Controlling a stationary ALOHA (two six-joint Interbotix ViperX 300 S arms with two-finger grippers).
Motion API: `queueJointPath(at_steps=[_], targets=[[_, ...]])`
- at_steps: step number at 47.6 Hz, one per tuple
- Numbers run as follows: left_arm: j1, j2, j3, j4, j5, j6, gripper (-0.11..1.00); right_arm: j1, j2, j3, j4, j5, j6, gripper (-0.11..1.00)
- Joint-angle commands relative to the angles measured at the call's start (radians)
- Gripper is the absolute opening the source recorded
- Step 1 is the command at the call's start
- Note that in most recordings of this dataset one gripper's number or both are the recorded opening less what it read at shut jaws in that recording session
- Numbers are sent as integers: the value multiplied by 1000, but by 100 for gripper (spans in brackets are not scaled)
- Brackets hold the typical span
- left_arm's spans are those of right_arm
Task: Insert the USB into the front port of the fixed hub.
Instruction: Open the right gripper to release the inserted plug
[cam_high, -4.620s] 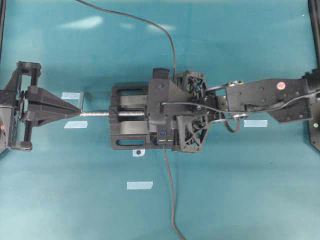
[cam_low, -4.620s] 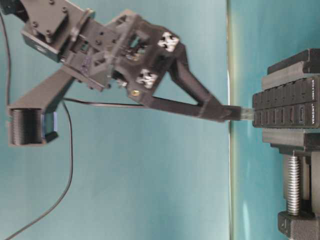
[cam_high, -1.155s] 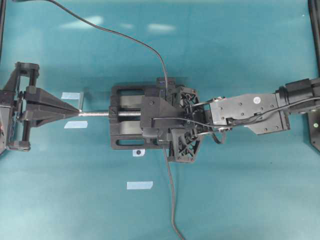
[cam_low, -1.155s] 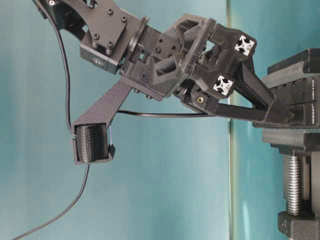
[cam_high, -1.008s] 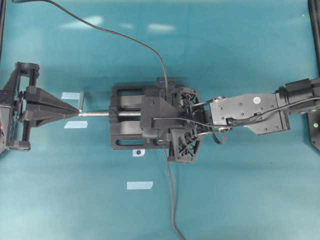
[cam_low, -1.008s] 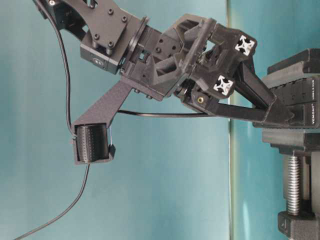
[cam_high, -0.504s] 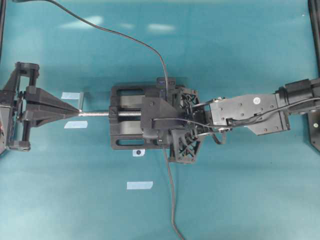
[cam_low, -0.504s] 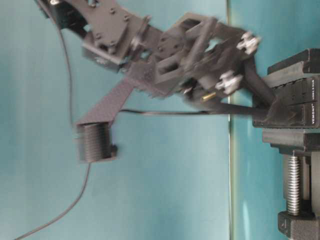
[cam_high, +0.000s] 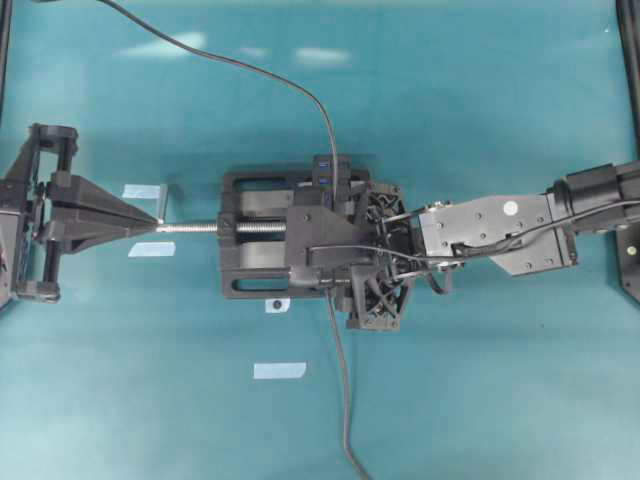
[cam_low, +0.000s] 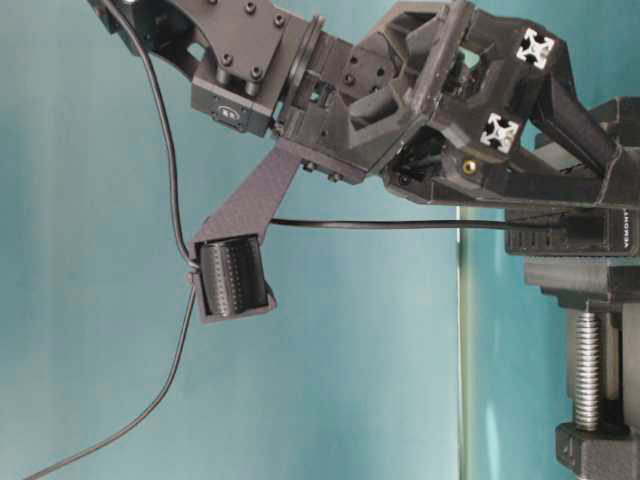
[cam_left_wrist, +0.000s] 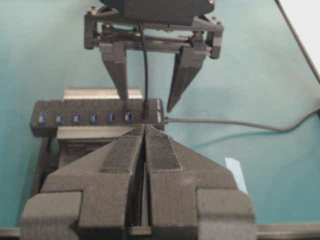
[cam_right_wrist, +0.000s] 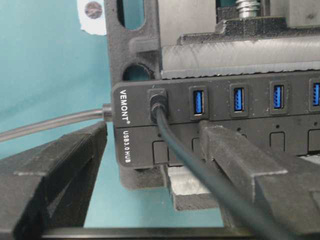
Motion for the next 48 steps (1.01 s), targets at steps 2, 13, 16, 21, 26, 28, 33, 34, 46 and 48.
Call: queueJointPath(at_steps=[2, 13, 16, 21, 26, 28, 33, 34, 46, 48], targets=[[-2, 0, -11, 2, -6, -2, 0, 2, -38, -14, -3, -5, 11, 82], [-2, 0, -11, 2, -6, -2, 0, -5, -60, -12, -3, -8, 11, 82], [-2, -2, -11, 2, -6, -2, 0, -9, -69, -14, -3, -12, 9, 82], [-2, -2, -9, 3, -6, -3, 0, -14, -84, -12, -6, -18, 9, 82], [-2, -2, -8, 3, -6, -3, 0, -17, -100, -8, -6, -23, 8, 82], [-2, 0, -8, 3, -6, -3, 0, -17, -106, -5, -6, -25, 6, 82], [-2, -5, -2, 3, -6, -5, 0, -17, -121, 12, -6, -31, 8, 82], [-2, -6, 0, 3, -6, -5, 0, -17, -124, 14, -6, -32, 8, 82], [-2, -25, 2, 2, -5, -3, 0, -17, -167, 44, -6, -64, 8, 82], [-2, -25, 2, 3, -6, -3, 0, -17, -173, 49, -6, -74, 8, 82]])
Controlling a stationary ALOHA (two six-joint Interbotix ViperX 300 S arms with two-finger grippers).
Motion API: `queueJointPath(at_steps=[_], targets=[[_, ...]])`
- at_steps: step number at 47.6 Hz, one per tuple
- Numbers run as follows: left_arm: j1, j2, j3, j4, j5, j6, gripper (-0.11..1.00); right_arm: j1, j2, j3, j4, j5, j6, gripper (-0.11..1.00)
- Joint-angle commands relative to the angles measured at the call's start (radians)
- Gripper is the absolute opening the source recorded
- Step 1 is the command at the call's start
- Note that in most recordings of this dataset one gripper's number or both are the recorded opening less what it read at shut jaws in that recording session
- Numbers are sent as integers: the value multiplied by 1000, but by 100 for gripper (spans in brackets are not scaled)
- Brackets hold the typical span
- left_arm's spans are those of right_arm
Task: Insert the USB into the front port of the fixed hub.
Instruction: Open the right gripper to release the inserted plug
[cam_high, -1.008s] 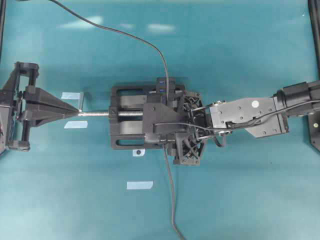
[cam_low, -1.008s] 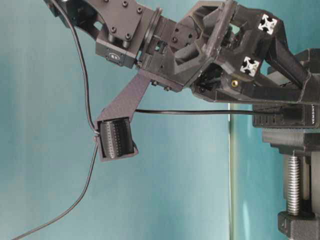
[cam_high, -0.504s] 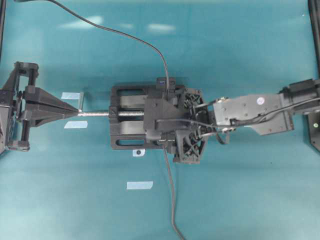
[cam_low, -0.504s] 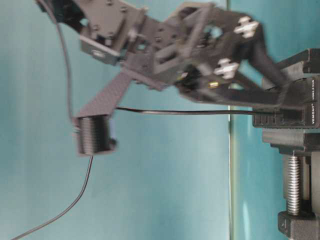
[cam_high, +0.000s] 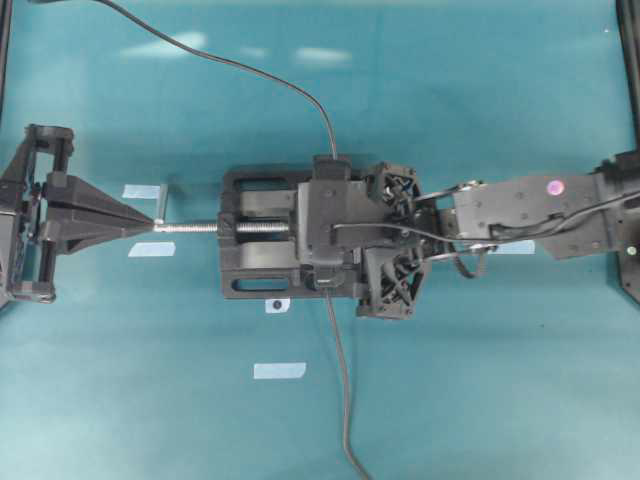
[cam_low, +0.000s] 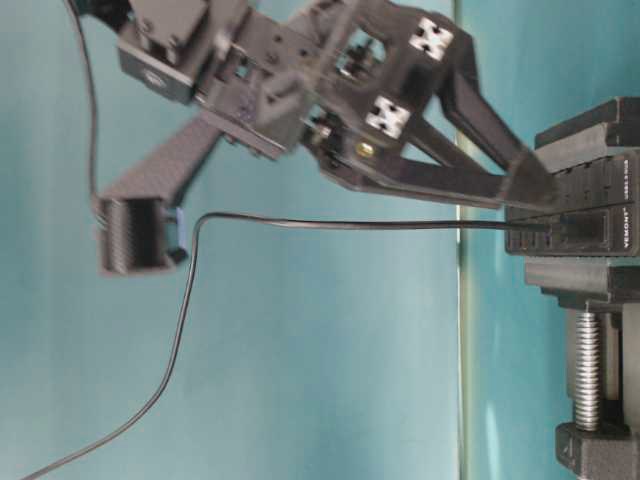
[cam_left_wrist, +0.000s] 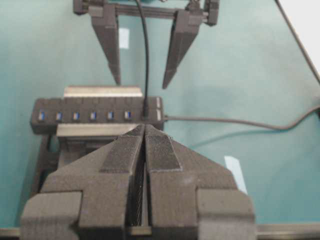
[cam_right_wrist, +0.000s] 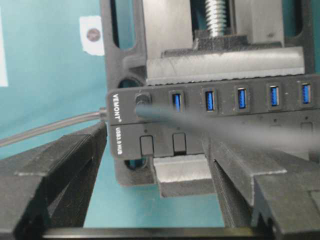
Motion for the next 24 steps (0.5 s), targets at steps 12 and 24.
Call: queueJointPath(at_steps=[12, 24], targets=[[-2, 0, -11, 2, -6, 0, 0, 2, -61, 17, -2, -48, 9, 82], [-2, 0, -9, 0, -6, 0, 0, 2, -69, 25, -2, -48, 9, 82]])
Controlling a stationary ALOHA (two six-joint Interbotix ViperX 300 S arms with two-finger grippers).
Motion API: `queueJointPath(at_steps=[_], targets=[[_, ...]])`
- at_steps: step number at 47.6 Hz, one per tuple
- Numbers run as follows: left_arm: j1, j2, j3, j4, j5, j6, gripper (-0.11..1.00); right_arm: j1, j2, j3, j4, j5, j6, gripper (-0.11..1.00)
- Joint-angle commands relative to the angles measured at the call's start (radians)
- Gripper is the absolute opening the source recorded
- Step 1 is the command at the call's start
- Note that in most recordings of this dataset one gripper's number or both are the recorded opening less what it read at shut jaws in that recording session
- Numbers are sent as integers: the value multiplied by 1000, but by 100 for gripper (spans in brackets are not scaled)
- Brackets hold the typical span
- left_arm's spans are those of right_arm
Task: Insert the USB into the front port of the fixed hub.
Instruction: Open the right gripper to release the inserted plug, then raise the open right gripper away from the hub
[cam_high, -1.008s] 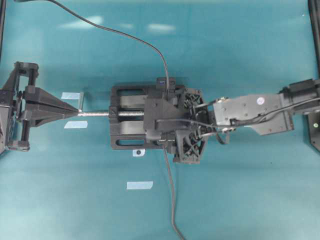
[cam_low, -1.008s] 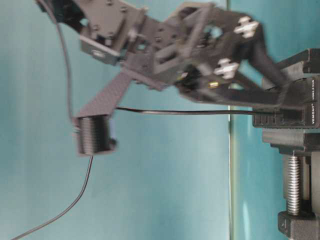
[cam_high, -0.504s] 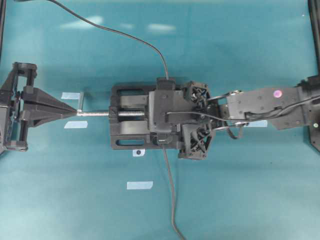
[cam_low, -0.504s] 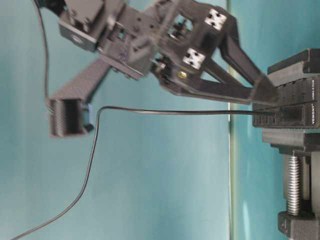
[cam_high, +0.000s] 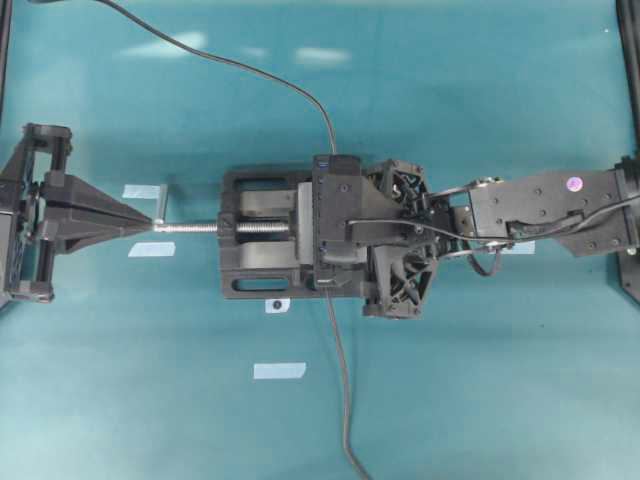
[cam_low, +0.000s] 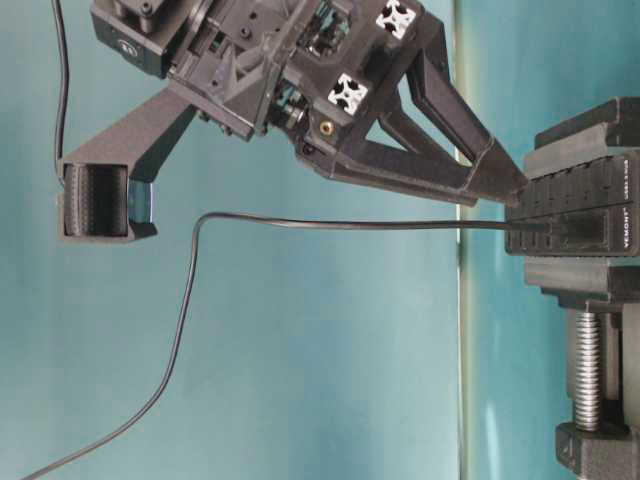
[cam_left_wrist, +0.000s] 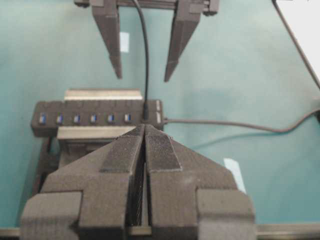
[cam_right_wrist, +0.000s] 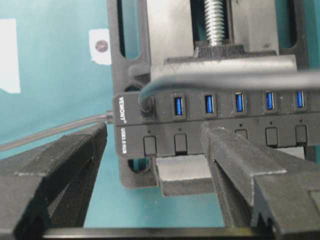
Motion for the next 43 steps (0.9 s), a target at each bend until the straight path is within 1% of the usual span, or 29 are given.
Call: queueJointPath(at_steps=[1, 8, 29, 43], targets=[[-2, 3, -9, 3, -6, -2, 0, 2, -37, -9, -2, -8, 9, 82], [-2, 3, -9, 2, -6, -2, 0, 2, -44, -5, -2, -26, 8, 82], [-2, 3, -8, 3, -6, -3, 0, 2, -94, 51, 0, -74, 12, 82], [-2, 3, -8, 2, -6, -8, 0, 2, -100, 89, 3, -176, 14, 82]])
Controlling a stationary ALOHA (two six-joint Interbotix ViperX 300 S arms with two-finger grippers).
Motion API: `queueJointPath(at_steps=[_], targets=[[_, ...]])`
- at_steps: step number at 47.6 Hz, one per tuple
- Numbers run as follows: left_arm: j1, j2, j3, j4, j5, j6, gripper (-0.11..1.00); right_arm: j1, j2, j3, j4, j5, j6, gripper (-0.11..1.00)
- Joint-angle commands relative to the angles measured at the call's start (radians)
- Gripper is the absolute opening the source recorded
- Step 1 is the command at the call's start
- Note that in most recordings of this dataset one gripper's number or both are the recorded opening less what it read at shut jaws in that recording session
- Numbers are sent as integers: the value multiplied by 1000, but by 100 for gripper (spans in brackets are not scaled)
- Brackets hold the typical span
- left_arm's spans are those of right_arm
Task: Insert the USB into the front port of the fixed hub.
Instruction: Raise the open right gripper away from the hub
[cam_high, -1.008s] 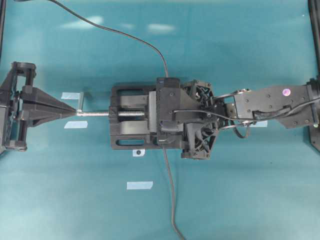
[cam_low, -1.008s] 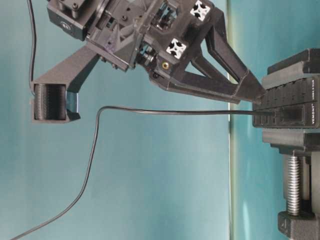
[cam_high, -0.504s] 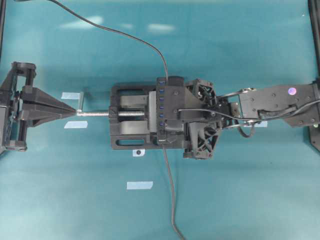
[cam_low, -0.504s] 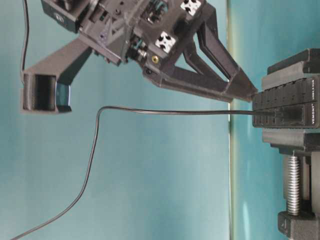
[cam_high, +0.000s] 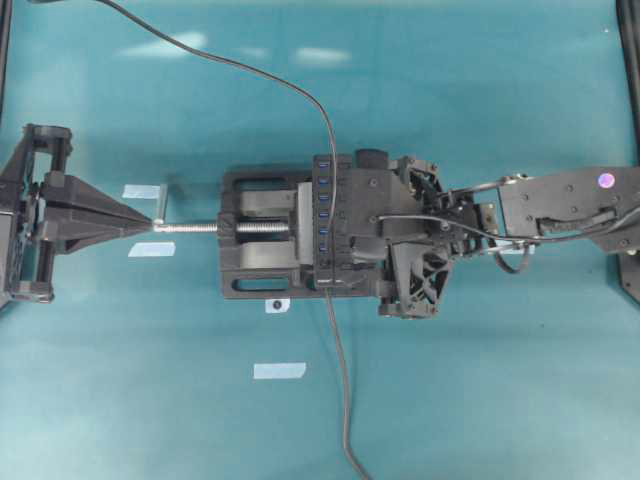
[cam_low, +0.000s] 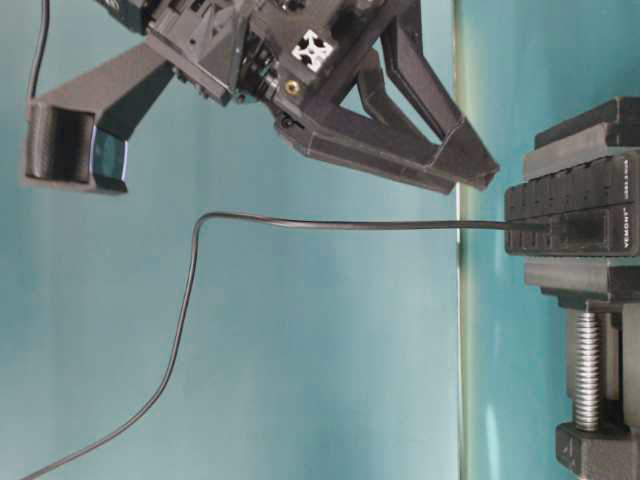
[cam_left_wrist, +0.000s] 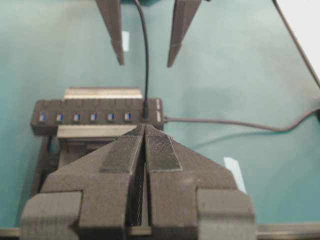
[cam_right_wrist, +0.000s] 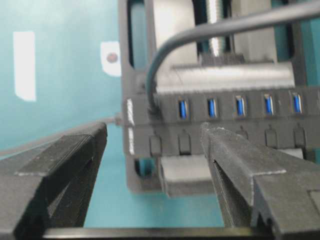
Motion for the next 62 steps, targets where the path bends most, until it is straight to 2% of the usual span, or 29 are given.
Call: queueJointPath(at_steps=[1, 12, 62], targets=[[-2, 3, -11, 2, -6, -6, 0, 2, -28, 2, 3, -37, 14, 82], [-2, 3, -9, 3, -6, -29, 0, 2, -31, 18, 3, -67, 14, 82], [-2, 2, -6, 3, -6, -31, 0, -2, -32, 46, 3, -100, 11, 82]])
